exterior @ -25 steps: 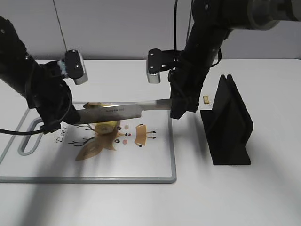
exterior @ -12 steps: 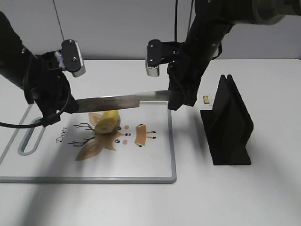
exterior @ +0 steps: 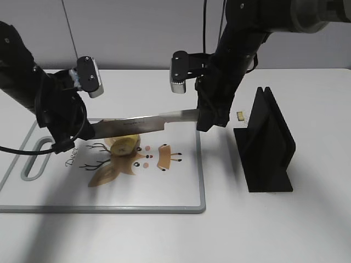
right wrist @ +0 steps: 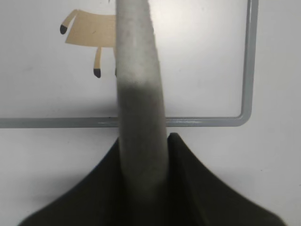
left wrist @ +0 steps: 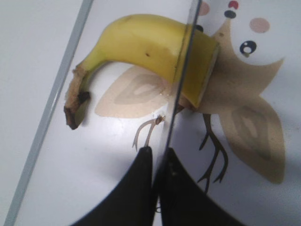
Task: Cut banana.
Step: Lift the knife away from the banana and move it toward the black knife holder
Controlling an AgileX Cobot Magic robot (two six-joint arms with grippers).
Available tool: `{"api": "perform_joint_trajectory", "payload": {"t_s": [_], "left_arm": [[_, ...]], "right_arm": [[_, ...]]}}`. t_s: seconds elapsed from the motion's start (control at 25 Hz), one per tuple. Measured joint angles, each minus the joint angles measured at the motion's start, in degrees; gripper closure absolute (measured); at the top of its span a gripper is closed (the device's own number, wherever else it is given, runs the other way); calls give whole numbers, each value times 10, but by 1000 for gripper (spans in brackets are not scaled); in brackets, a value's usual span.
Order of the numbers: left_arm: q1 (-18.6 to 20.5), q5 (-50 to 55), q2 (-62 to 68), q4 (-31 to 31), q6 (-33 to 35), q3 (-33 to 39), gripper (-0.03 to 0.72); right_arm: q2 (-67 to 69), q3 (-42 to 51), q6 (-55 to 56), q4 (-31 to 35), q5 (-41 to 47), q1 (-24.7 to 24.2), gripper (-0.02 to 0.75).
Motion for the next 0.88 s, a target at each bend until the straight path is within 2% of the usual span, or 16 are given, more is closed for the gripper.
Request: {"api": "perform_joint_trajectory", "payload": {"t_s": [0.88], "left_arm": [[0, -14, 58, -7, 1, -4, 686]], "right_arm": [[51, 0, -8, 4, -14, -1, 548]]}}
